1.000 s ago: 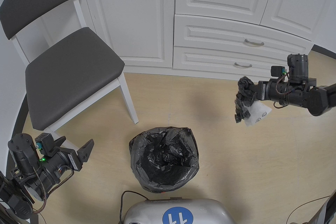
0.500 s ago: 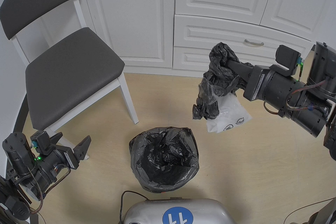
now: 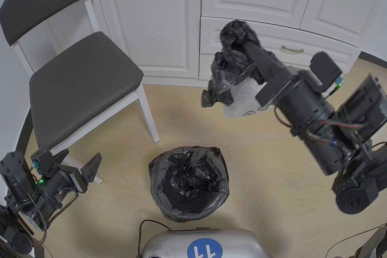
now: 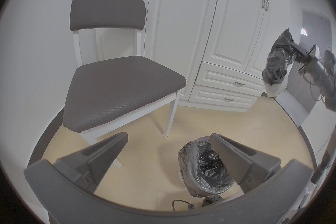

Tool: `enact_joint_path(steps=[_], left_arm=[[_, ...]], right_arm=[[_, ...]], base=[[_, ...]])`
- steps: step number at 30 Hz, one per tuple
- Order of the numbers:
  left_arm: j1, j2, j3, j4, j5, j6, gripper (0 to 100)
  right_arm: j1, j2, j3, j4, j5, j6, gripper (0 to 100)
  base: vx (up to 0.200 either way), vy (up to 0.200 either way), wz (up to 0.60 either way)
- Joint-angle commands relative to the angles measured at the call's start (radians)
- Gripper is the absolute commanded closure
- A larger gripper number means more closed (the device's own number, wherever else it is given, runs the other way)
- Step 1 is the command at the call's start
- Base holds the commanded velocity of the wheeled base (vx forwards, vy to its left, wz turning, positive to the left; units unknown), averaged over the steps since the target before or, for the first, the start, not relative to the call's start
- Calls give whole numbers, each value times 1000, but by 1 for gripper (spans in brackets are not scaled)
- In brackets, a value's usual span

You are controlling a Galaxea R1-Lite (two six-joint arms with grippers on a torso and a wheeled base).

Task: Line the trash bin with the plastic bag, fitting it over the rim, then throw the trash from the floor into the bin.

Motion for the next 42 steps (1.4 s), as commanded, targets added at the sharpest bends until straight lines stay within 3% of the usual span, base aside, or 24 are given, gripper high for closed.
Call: enact_joint_path(steps=[1, 9, 25, 35, 42], left_arm=[[-4, -1, 18, 0, -1, 1, 0], [-6, -10, 18, -1, -1, 1, 0], [-4, -16, 18, -3, -3, 1, 0], [-4, -16, 18, -1, -4, 1, 0], [-4, -14, 18, -3, -4, 1, 0]], right_arm=[[56, 218, 12, -70, 2, -5, 100], [84, 363, -6, -70, 6, 34, 100], [22, 731, -238, -70, 40, 361, 100], [-19, 874, -362, -70, 40, 450, 100], [-10, 899, -365, -70, 37, 456, 100]], base=[[0, 0, 0], [0, 0, 0], [0, 0, 0], [0, 0, 0], [0, 0, 0]])
